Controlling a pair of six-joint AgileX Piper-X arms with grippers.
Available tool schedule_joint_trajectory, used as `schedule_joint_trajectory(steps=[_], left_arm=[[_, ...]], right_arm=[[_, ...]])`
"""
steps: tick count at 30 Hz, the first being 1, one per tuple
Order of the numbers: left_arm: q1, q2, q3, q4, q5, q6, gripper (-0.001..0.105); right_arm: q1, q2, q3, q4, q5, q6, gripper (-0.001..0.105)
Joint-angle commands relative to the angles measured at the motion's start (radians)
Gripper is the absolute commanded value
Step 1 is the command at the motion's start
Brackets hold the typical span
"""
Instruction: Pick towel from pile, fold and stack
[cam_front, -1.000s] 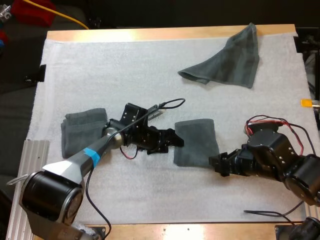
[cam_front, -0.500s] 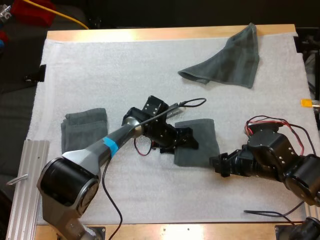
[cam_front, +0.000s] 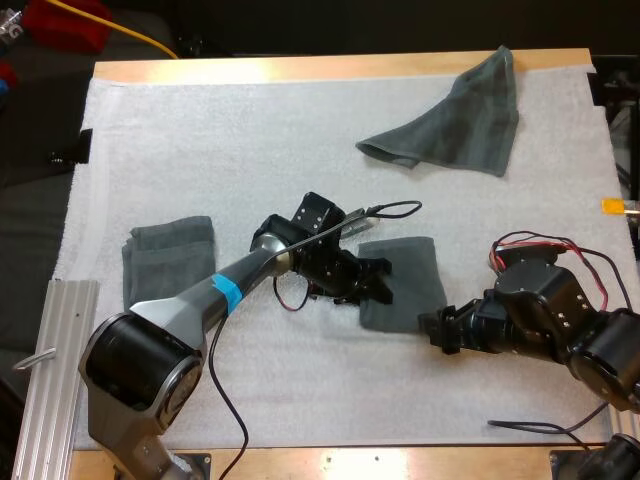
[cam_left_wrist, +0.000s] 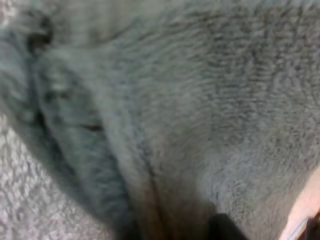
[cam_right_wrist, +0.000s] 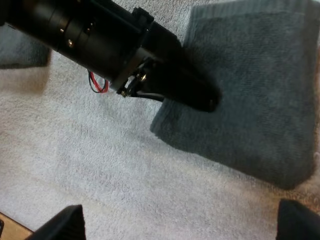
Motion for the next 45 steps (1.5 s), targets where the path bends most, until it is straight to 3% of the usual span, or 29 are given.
schedule_joint_trajectory(steps=[1,2,8,16,24,30,38,40,45], left_arm=[[-0.004,0.002,-0.005,0.011,0.006,0.026,0.005],[-0.004,0.001,-0.005,0.024,0.005,0.047,0.0],[0.004,-0.034,-0.006,0.123,-0.052,0.206,0.0],[0.072,-0.148,-0.025,0.188,-0.05,0.287,0.0],[0.17,-0.264,-0.096,0.342,-0.033,0.408,0.0],[0.254,-0.342,-0.109,0.425,-0.056,0.479,0.0],[0.377,-0.371,-0.18,0.586,-0.058,0.619,0.0],[0.402,-0.371,-0.197,0.612,-0.068,0.65,0.0],[0.465,-0.371,-0.244,0.689,-0.199,0.741,0.0]], right_arm=[[0.002,-0.005,-0.001,0.011,0.005,0.002,0.074],[0.002,-0.005,-0.001,0.011,0.005,0.002,0.074],[0.002,-0.005,-0.001,0.011,0.005,0.002,0.074],[0.002,-0.005,-0.001,0.011,0.005,0.002,0.074],[0.002,-0.005,-0.001,0.011,0.005,0.002,0.074],[0.002,-0.005,-0.001,0.011,0.005,0.002,0.074],[0.002,-0.005,-0.001,0.011,0.005,0.002,0.074],[0.002,-0.005,-0.001,0.011,0.005,0.002,0.074],[0.002,-0.005,-0.001,0.011,0.005,0.002,0.074]])
